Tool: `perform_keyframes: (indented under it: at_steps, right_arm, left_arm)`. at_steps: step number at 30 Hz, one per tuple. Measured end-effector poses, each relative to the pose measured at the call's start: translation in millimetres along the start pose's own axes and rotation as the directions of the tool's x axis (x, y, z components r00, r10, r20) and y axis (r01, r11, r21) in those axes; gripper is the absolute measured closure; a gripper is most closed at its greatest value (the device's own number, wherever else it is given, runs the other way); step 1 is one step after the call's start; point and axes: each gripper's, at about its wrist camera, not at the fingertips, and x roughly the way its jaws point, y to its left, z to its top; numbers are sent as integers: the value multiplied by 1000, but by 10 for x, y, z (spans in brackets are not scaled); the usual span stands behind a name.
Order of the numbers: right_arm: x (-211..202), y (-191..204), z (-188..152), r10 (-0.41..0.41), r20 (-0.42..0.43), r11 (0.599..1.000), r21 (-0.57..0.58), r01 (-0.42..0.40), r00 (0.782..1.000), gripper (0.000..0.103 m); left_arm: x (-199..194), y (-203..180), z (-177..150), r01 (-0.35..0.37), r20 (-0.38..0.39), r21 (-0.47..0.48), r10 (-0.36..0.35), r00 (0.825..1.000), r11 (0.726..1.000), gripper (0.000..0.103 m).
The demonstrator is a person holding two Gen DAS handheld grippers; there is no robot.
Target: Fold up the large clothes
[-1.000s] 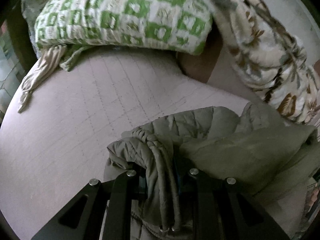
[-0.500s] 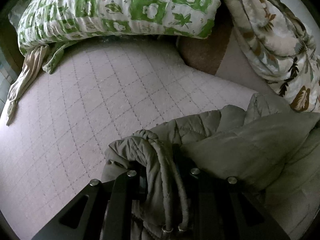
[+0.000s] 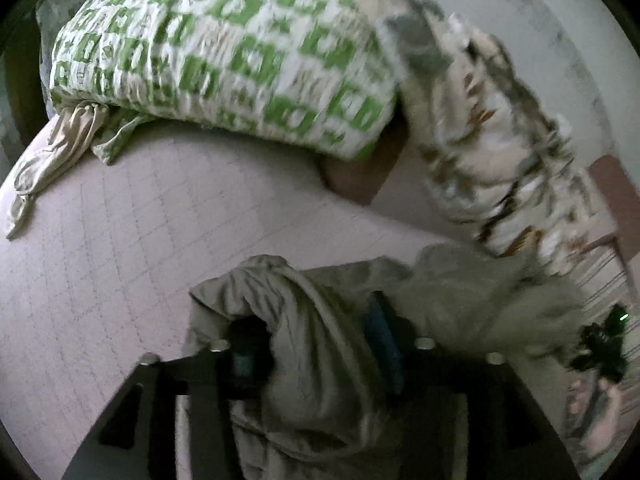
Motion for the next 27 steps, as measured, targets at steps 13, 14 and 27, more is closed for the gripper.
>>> perform_keyframes:
  at_steps: [13, 14, 27]
  right_arm:
    - [-657, 337, -169, 29, 55, 992, -126, -21, 998, 0]
    - [-659, 375, -227, 22, 48, 989, -145, -15, 999, 0]
    - [153, 931, -884, -271, 15, 838, -489, 243, 963, 0]
  left_arm:
    - [-736, -379, -27, -52, 130, 113, 37, 991, 992, 20]
    - [-702, -434, -104, -47, 122, 128, 31, 992, 991, 20]
    - [460, -1133, -962, -279, -9, 390, 306, 952, 878, 9]
